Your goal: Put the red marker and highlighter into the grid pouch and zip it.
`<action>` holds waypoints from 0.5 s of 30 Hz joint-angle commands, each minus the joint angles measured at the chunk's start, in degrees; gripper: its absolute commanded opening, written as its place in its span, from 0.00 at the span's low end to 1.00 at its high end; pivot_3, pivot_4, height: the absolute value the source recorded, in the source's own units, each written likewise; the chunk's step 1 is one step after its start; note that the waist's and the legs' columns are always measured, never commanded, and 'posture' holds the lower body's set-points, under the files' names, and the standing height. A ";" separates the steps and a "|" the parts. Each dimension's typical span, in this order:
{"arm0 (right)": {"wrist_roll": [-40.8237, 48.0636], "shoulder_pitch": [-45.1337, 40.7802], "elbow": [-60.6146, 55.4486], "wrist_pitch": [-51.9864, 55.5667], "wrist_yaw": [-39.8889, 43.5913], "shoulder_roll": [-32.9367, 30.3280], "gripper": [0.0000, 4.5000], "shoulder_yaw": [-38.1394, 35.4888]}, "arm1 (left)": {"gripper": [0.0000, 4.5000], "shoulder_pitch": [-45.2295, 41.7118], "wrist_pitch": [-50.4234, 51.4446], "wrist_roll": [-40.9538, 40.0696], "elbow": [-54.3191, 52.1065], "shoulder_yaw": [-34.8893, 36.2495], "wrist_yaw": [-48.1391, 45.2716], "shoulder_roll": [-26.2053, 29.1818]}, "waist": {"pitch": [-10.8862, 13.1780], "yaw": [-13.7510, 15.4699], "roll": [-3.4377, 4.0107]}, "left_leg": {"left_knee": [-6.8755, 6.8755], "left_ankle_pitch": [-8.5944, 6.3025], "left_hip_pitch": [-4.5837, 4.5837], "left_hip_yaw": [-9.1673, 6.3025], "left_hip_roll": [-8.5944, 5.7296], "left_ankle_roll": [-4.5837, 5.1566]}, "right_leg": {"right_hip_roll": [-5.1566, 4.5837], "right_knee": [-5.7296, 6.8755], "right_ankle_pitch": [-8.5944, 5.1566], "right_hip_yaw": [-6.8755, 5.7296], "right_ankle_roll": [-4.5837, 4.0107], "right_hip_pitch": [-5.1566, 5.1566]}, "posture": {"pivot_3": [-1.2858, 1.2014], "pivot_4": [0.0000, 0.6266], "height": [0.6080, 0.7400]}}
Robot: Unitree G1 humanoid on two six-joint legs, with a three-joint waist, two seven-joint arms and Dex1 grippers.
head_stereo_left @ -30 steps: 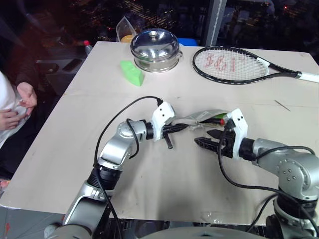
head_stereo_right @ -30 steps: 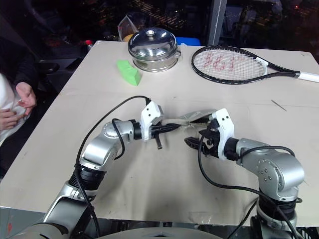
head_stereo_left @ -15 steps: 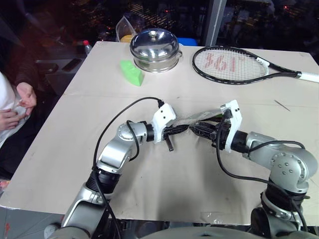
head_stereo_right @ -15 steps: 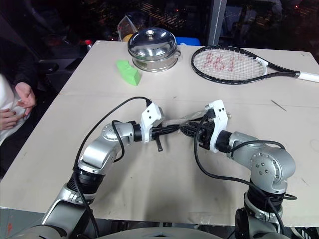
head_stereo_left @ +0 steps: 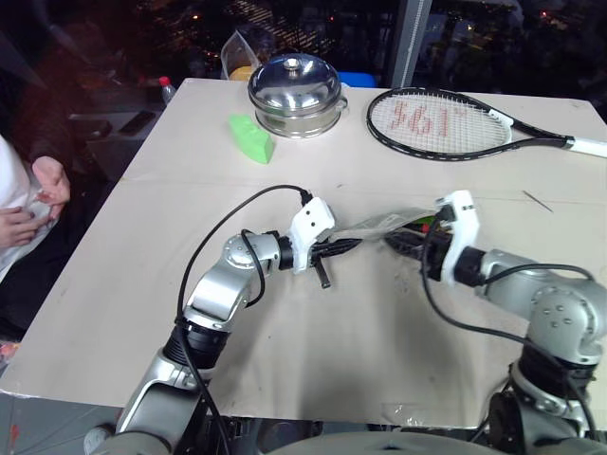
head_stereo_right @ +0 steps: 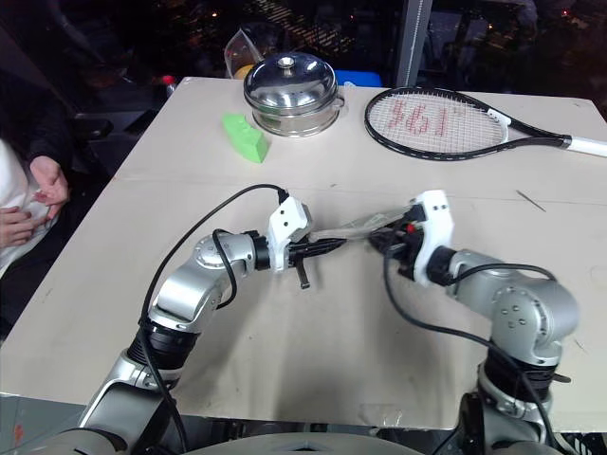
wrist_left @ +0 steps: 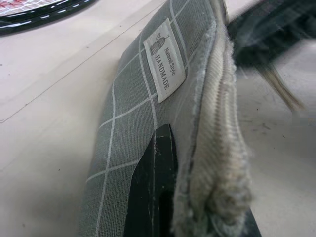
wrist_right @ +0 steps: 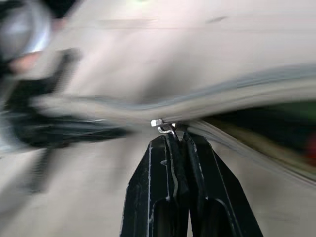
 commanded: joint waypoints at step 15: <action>-7.73 16.94 -4.77 -26.30 10.84 -26.07 0.33 5.56 | 0.43 -2.42 -28.95 8.38 12.70 -1.79 -3.28 5.06 | 0.00 -0.04 0.00 | -0.08 -0.14 0.04 0.11 0.16 0.24 | 0.18 -0.09 -0.02 0.17 0.00 -0.04 | 0.52 0.24 1.00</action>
